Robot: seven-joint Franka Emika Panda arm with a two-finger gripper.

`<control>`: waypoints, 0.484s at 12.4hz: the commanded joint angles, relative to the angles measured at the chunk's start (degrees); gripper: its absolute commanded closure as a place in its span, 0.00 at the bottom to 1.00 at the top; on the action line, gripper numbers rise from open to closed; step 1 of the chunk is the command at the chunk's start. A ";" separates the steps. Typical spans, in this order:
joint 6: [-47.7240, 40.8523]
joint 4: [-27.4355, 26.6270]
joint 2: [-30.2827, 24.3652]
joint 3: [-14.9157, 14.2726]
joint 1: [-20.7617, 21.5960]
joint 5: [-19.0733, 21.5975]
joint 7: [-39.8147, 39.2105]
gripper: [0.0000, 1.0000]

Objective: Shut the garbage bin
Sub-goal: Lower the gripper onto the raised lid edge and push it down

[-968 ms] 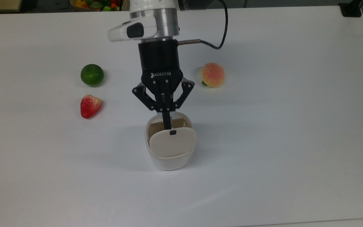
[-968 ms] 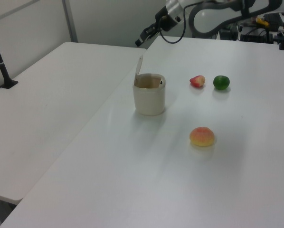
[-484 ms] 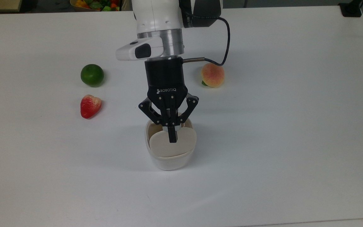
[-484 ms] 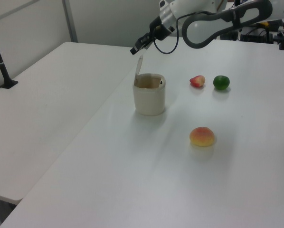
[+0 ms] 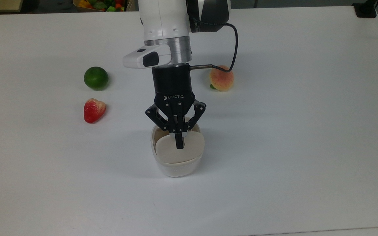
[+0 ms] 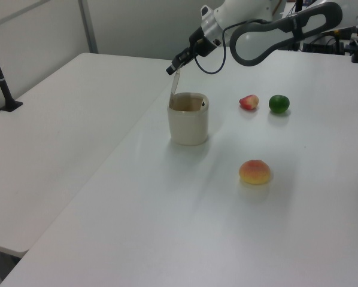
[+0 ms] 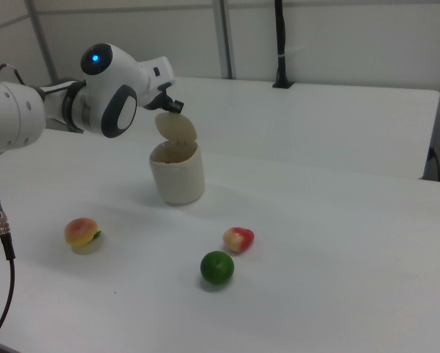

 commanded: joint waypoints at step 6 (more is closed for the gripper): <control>-8.34 -11.08 -8.05 -0.45 -0.28 -1.02 0.67 1.00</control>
